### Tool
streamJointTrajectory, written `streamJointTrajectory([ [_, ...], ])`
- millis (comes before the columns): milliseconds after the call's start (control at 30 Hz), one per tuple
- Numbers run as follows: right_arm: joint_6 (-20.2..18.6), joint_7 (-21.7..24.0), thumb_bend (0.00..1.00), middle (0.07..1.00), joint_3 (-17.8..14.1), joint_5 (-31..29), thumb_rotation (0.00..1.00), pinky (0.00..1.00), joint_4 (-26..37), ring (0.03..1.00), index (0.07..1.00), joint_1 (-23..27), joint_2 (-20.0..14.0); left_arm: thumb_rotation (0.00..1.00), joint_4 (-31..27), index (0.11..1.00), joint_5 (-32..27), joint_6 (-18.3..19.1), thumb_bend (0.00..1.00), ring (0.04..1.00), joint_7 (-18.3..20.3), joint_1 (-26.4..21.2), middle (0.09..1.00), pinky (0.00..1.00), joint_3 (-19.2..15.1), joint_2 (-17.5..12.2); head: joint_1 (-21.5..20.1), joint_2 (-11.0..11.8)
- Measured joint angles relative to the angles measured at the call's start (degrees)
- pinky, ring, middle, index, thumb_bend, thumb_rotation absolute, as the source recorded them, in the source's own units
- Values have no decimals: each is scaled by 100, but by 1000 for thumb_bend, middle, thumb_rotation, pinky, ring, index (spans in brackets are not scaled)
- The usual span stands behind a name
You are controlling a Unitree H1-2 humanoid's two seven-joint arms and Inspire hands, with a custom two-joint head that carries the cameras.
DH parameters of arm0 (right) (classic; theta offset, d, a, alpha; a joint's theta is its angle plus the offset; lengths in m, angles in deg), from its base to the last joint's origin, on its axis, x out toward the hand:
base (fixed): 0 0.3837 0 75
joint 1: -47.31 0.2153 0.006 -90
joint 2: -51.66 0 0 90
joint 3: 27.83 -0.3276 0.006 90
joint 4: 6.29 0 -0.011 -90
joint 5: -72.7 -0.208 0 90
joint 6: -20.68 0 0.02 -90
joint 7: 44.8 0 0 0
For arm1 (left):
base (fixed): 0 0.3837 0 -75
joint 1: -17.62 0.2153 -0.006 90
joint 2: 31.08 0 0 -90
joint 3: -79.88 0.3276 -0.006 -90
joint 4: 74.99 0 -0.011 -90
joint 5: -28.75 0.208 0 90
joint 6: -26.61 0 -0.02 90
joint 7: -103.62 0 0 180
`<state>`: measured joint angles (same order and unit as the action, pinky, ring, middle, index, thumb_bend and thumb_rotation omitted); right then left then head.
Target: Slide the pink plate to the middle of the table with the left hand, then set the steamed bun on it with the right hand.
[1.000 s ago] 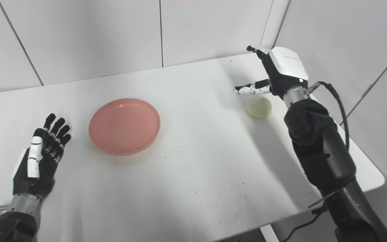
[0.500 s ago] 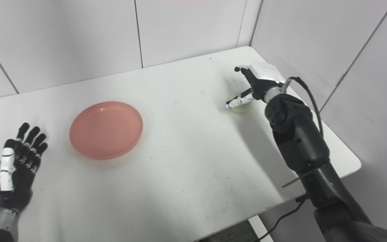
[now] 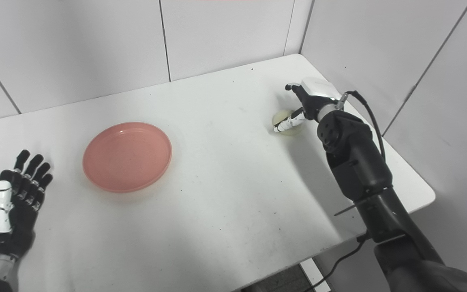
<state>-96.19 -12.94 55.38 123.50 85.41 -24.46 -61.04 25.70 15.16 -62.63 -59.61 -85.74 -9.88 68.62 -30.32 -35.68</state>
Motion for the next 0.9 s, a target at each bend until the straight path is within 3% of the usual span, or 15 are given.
streamJointTrajectory([
  [500,-2,64,855,905,174,3,355,730,-562,894,869,134,41,1000,-32,987,-84,32,531,979,2,19,979,999,-13,-16,18,-88],
  [900,-1,-51,828,858,382,-215,306,703,-688,820,849,247,13,1000,-28,994,-96,32,541,983,40,20,984,1000,-10,-41,35,-149],
])
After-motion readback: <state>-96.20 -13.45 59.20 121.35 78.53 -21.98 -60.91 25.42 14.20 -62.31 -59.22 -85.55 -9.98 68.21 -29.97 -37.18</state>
